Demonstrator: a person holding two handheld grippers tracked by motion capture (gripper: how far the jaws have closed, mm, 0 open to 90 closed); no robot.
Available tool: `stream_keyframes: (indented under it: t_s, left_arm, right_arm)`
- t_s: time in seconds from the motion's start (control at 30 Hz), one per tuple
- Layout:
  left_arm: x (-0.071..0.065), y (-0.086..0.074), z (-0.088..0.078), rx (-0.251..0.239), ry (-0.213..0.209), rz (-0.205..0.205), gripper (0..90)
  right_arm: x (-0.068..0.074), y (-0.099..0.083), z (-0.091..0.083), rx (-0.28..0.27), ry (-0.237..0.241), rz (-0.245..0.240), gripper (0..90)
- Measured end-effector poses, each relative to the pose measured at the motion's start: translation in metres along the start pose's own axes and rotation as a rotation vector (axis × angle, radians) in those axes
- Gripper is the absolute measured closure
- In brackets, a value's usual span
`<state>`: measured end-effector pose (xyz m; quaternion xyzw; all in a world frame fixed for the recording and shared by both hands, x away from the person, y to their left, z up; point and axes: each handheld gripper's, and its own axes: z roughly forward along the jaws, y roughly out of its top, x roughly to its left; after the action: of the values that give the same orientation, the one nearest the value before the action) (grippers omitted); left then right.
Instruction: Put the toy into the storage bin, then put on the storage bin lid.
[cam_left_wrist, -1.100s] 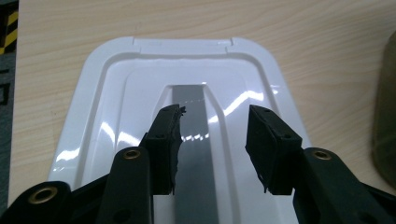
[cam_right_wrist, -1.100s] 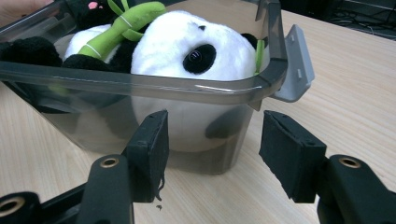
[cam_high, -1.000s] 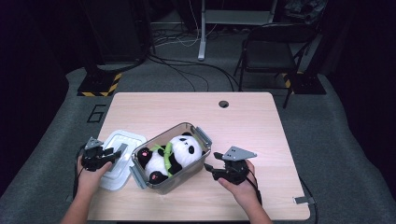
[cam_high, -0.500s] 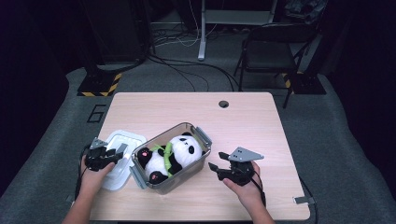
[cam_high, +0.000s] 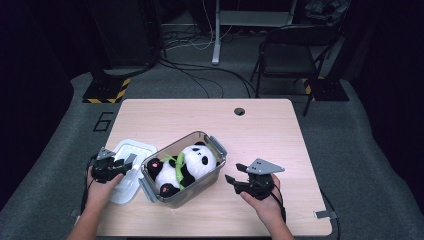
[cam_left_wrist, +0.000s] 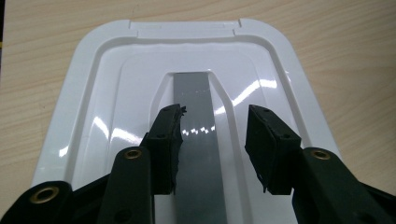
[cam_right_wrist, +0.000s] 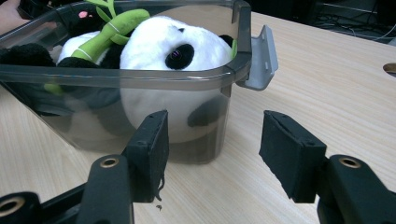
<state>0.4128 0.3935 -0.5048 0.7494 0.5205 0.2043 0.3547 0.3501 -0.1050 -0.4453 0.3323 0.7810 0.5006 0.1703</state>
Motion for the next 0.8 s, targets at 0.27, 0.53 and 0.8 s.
stream_keyframes:
  t_s: [0.27, 0.53, 0.8]
  left_arm:
    - [-0.0031, 0.0003, 0.0008, 0.004, 0.008, 0.007, 57.5]
    - [-0.0005, 0.0004, 0.0019, -0.004, 0.037, 0.000, 57.3]
    - [0.0039, -0.0020, 0.0042, 0.041, 0.044, -0.006, 60.3]
  right_arm:
    - [0.0001, -0.0013, -0.0006, 0.004, -0.003, -0.002, 41.6]
    - [0.0004, -0.0025, 0.0007, 0.014, -0.001, 0.006, 41.5]
    - [-0.0015, -0.0034, 0.0011, 0.011, -0.002, 0.004, 41.5]
